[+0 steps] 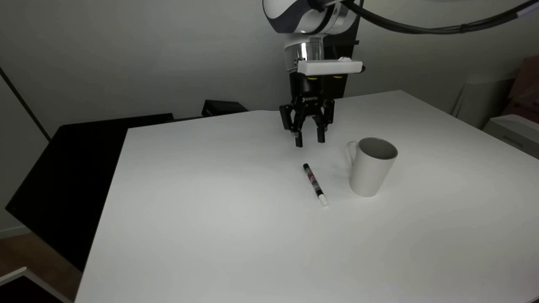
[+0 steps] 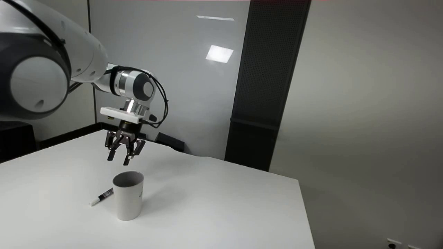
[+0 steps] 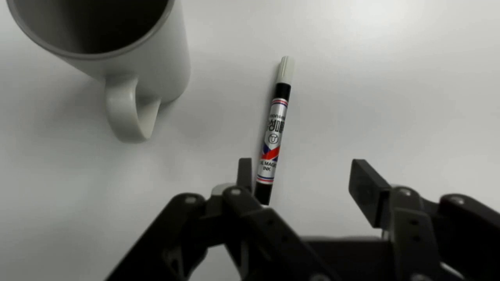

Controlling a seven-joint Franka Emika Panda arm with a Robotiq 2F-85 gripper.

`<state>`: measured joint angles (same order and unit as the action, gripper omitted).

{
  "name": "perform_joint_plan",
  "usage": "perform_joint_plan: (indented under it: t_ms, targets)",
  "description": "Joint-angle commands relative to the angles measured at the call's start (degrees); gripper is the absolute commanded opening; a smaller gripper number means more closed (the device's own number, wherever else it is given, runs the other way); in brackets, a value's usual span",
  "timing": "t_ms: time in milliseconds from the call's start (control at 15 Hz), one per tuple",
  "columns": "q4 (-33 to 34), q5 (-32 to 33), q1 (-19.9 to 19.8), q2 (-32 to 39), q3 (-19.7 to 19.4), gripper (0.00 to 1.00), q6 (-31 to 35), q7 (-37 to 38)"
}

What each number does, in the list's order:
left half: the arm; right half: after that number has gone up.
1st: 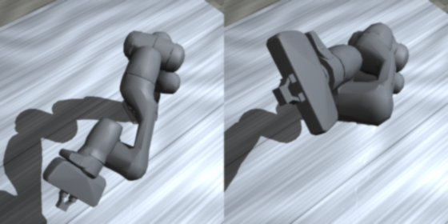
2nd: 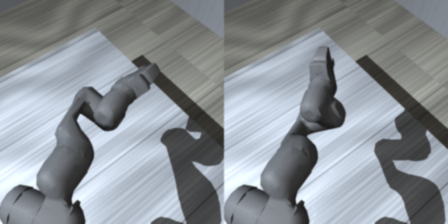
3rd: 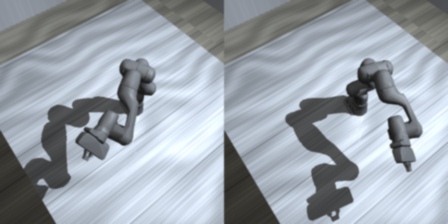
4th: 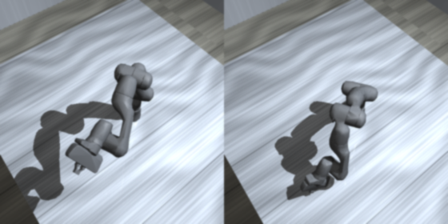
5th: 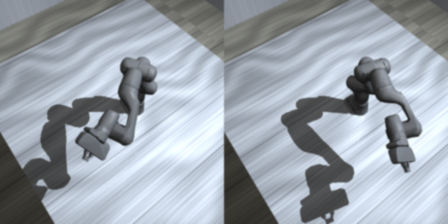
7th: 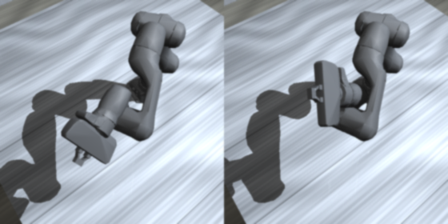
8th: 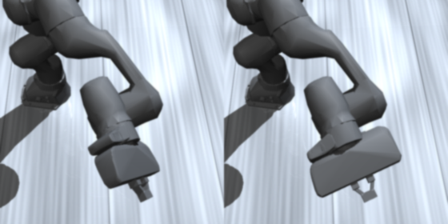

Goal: Remove the marker from the mug and put it on the table

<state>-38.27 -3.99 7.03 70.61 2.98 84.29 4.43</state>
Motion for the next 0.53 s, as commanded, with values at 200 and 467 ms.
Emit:
perform_joint_plan:
  t_ms: [200, 467]
  targets:
    - [-1.14, 3.48, 1.44, -0.91, -1.34, 1.0, 17.22, -2.1]
    - [-0.22, 2.8, 1.44, 0.09, -0.9, 1.0, 20.03, -2.16]
